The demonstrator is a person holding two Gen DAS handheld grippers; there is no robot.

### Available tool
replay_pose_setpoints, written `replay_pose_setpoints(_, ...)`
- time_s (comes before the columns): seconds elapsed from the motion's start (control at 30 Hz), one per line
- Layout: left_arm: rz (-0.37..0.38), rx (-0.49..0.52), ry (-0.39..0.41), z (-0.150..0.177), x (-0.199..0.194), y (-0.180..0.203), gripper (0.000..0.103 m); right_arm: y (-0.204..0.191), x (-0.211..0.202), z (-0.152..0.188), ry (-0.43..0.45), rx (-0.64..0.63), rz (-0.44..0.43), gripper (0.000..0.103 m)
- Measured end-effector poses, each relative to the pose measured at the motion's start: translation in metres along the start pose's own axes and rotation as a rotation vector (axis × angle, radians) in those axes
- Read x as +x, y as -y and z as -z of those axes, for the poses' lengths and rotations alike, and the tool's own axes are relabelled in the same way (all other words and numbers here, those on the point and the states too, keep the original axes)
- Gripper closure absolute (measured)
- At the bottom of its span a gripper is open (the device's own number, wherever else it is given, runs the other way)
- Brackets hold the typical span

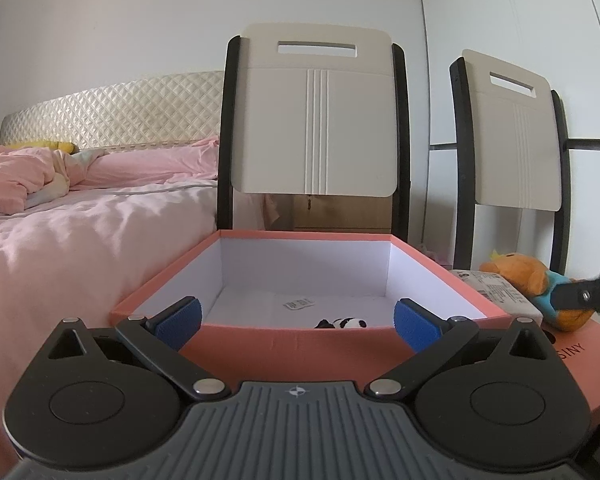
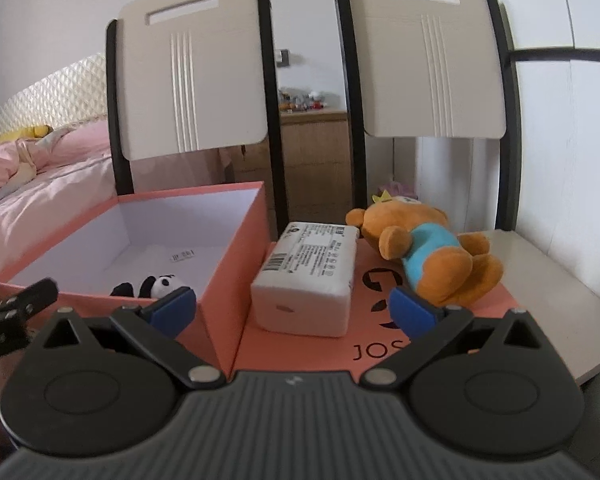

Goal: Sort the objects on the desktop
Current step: 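Move the right gripper to the white package and close on it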

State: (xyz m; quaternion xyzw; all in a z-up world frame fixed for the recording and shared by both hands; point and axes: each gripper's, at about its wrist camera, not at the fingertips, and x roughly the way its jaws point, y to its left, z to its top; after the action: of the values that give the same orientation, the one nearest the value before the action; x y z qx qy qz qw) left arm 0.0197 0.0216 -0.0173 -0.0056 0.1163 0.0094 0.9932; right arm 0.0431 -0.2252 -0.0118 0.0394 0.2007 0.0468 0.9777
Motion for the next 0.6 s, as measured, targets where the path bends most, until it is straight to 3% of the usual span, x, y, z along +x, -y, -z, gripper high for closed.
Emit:
replay_pose_setpoints(0.4, -0.012, -0.005, -0.004, 0.001, 0.002, 0.0, 0.0, 0.022, 0.075, -0.044, -0.14, 0.076, -0.058, 0.0)
replay_pose_setpoints(0.6, -0.014, -0.003, -0.013, 0.003, 0.005, 0.001, 0.0, 0.034, 0.099, -0.042, -0.098, 0.107, -0.081, 0.0)
